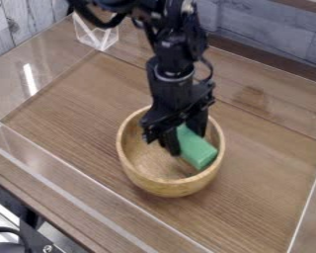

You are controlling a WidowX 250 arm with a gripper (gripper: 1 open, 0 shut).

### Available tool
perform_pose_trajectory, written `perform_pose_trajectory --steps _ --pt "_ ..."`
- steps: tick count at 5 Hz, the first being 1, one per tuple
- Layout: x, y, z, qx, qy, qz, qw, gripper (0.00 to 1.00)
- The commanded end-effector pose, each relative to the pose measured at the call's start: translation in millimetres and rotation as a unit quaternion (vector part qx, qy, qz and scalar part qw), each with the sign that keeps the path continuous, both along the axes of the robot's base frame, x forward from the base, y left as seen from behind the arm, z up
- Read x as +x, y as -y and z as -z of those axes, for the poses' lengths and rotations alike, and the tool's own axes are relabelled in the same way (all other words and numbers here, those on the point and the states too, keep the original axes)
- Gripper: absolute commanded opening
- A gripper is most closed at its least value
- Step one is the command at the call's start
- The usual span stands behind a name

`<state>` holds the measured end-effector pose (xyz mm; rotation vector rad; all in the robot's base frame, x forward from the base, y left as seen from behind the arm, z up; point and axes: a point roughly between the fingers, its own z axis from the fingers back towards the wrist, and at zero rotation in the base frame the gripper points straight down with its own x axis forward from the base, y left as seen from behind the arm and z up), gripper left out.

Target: Move green object from inside the wooden bowl to the table next to it

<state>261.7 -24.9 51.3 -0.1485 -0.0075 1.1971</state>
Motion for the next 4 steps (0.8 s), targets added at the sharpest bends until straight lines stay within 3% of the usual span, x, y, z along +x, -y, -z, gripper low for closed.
perform_pose_trajectory --steps 1,2,4 --pt "13.0 -5.6 -30.0 -0.010 0.020 0.002 0.9997 0.00" --pt "15.0 -11.2 -48.3 -0.017 0.019 0.006 0.9997 0.00" --pt "15.6 -28.7 -37.5 -0.043 0.016 0.035 0.9984 0.00"
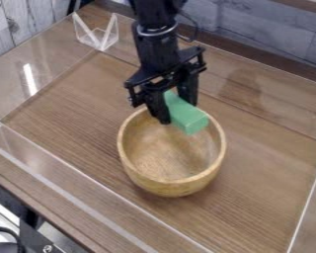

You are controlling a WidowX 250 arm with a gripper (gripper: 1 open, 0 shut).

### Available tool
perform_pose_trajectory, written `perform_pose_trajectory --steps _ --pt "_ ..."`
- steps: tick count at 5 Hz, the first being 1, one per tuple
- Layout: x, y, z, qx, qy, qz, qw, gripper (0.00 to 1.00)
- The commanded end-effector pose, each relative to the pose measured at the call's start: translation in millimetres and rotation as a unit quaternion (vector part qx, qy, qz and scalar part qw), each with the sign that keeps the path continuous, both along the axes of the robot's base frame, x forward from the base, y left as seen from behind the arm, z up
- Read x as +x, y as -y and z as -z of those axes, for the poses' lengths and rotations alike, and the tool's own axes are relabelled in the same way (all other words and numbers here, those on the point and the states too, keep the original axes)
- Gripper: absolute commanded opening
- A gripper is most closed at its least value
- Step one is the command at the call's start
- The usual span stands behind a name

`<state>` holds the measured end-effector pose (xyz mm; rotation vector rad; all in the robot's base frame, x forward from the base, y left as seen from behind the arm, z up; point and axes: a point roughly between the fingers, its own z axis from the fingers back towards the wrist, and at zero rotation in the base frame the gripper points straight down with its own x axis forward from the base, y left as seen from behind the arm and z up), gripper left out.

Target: Move green object from inside the wooden bowl to the table next to it

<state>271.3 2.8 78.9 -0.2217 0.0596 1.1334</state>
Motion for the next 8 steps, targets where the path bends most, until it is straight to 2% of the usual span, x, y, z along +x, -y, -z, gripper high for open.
perform_pose_trajectory --steps 1,2,4,5,6,7,8 --pt "0.4 -5.6 -10.7 -0.008 0.024 -0.031 0.9992 0.00" --pt "-2.5 -7.5 -10.4 -0.012 0.030 -0.056 0.9979 0.00" --pt "10.2 -1.3 3.1 -0.005 0.046 -0.100 0.9940 0.00" --pt "13.6 11.0 2.5 0.001 0.056 -0.152 0.9867 0.00" --pt "16.4 17.3 0.5 0.004 0.060 -0.206 0.9768 0.00" --pt "11.1 10.5 -0.7 0.009 0.061 -0.265 0.9621 0.00" --pt "5.9 6.1 0.4 0.016 0.064 -0.322 0.9444 0.00"
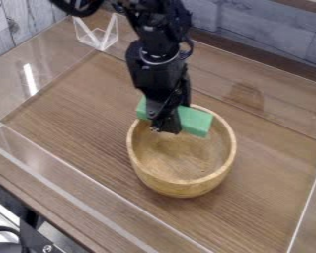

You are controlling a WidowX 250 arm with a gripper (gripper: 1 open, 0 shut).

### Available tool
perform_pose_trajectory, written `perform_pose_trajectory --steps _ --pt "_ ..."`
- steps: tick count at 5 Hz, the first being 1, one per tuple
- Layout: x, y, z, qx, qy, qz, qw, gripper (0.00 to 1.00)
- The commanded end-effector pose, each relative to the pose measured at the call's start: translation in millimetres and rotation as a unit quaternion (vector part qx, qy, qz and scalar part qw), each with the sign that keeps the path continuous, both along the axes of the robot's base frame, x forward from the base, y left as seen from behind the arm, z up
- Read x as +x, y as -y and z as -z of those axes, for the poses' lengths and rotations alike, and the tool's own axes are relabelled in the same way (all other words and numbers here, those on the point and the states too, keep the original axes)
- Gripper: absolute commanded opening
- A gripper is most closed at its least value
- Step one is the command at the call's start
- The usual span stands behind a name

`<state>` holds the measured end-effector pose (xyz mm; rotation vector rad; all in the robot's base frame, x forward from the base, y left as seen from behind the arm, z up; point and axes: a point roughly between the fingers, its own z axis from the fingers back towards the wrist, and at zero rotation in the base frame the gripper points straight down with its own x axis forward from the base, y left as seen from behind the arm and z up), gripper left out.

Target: Move green object from inside the wooden bowl to the table next to it

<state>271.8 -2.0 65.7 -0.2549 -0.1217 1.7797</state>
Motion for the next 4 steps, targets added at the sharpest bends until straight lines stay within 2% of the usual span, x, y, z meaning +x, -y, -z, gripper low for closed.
perform_pose_trajectory --steps 1,3,4 --pt "0.3 -1.4 -12.4 0.007 0.029 -0.053 0.9982 1.00" --pt "7.5 8.7 -9.1 0.011 0.031 0.004 0.9995 1.00" --pt "9.5 14.2 11.2 0.020 0.031 0.003 0.9993 1.00"
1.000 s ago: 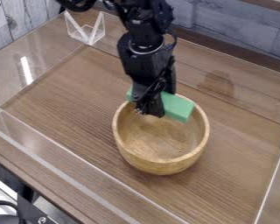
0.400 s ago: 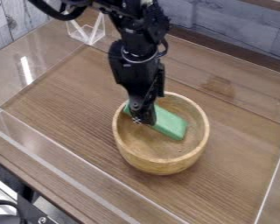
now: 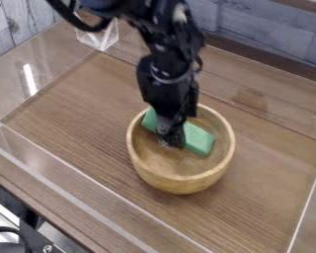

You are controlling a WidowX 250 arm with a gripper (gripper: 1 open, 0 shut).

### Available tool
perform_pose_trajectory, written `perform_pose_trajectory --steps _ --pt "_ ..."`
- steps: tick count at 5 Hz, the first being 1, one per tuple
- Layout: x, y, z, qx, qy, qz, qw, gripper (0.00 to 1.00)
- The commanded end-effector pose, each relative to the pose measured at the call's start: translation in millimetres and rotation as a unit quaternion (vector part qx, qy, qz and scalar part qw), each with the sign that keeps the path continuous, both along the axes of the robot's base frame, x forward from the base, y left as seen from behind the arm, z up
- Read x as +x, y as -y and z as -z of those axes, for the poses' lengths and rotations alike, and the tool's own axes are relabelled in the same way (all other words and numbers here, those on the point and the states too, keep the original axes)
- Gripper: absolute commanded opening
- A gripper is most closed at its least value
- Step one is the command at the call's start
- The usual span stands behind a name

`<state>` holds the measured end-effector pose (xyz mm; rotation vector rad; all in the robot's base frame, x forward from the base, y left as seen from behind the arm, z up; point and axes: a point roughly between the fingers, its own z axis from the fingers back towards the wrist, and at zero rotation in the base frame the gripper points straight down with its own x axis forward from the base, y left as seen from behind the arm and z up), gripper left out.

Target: Move green object from inside the wooden bowl to the table next to it

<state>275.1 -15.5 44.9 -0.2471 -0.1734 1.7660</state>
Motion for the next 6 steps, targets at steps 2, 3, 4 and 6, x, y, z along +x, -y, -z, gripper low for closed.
perform_pose_trajectory --steps 2,3,4,6 --pt "4.7 14.2 1.7 0.002 0.019 0.042 0.9989 0.00" --pt "9.2 18.0 -2.4 0.002 0.018 0.012 0.9998 0.00" --pt "13.7 21.3 -6.1 0.003 0.017 -0.019 0.9997 0.00" --pt "13.6 16.1 -7.4 0.005 0.017 -0.020 0.9996 0.00"
